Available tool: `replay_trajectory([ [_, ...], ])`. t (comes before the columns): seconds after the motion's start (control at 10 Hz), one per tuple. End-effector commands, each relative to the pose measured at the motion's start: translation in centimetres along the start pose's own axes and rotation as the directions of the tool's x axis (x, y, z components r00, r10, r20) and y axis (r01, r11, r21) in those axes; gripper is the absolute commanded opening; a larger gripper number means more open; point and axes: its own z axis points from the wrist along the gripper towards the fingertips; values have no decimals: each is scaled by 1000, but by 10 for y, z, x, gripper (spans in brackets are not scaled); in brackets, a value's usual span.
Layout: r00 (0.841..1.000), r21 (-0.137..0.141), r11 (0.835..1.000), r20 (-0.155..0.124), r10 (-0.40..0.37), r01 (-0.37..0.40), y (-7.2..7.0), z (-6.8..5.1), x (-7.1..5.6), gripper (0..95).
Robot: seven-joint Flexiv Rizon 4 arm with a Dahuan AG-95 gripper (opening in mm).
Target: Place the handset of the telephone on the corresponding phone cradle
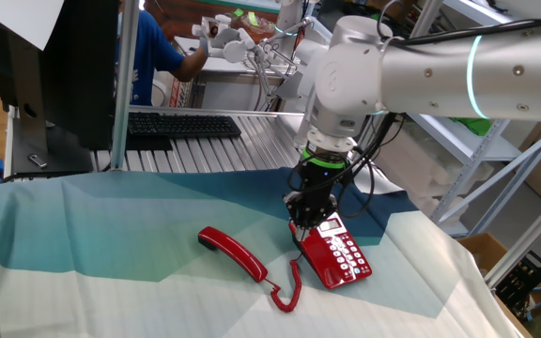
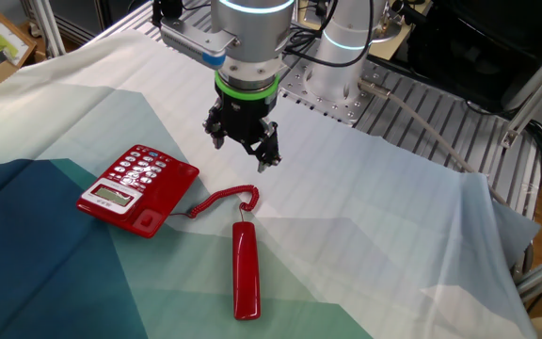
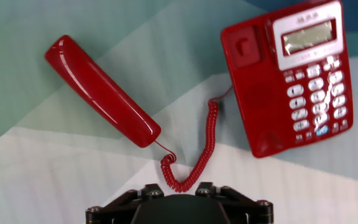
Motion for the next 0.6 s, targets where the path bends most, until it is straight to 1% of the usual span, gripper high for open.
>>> replay_trajectory([
  [0.1, 1000, -2, 1000, 0, 1, -1, 0, 0, 0, 0],
  [0.6, 1000, -5, 1000, -1, 2, -2, 0, 0, 0, 0],
])
